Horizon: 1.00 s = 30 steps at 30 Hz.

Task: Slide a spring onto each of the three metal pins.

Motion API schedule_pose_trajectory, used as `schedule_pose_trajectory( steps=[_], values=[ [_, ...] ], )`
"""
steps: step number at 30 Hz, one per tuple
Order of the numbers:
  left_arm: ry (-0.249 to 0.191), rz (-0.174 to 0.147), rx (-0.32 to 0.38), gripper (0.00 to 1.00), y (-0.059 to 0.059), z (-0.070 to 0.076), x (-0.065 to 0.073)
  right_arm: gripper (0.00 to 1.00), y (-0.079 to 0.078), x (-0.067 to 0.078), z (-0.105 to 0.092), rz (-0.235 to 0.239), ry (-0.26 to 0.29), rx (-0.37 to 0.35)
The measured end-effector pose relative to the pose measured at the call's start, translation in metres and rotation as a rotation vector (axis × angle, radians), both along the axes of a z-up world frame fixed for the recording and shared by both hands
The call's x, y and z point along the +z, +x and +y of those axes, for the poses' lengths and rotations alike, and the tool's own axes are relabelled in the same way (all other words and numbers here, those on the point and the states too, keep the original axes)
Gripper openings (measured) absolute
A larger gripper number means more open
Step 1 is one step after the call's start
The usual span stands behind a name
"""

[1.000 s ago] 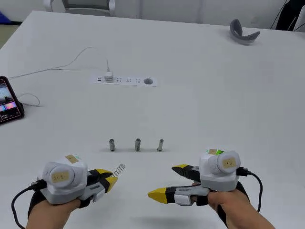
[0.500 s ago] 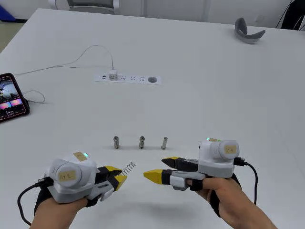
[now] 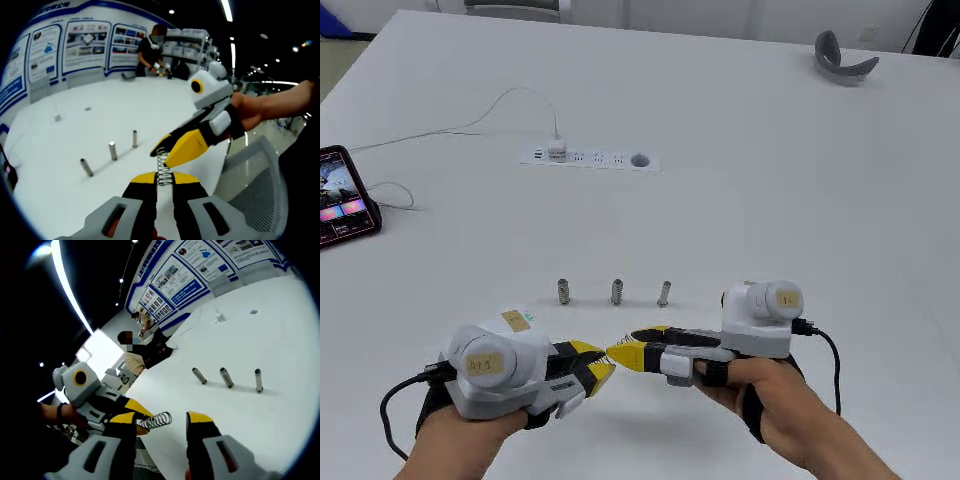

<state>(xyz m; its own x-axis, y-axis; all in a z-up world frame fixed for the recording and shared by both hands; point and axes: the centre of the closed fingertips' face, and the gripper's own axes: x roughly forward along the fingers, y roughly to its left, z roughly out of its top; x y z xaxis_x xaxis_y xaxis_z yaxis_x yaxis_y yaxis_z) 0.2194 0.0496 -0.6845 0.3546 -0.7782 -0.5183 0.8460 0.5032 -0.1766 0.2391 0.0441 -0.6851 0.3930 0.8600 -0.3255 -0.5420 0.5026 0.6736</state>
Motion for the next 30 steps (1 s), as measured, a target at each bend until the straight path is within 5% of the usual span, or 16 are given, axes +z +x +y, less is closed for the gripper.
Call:
schedule_pose_trajectory(
  steps=[7,18,30],
  values=[
    [-0.004,-0.009,-0.025,0.10,-0.004,-0.005,0.005,0.28,-0.004,0.005,0.008,0.039,0.063,0.010],
    [-0.001,-0.012,-0.040,0.10,-0.005,-0.004,0.005,0.17,-0.005,0.007,0.005,0.073,0.089,0.003],
    [0.005,-0.011,-0.059,0.10,-0.007,-0.005,0.004,0.14,-0.009,0.011,0.006,0.079,0.108,0.020]
  ],
)
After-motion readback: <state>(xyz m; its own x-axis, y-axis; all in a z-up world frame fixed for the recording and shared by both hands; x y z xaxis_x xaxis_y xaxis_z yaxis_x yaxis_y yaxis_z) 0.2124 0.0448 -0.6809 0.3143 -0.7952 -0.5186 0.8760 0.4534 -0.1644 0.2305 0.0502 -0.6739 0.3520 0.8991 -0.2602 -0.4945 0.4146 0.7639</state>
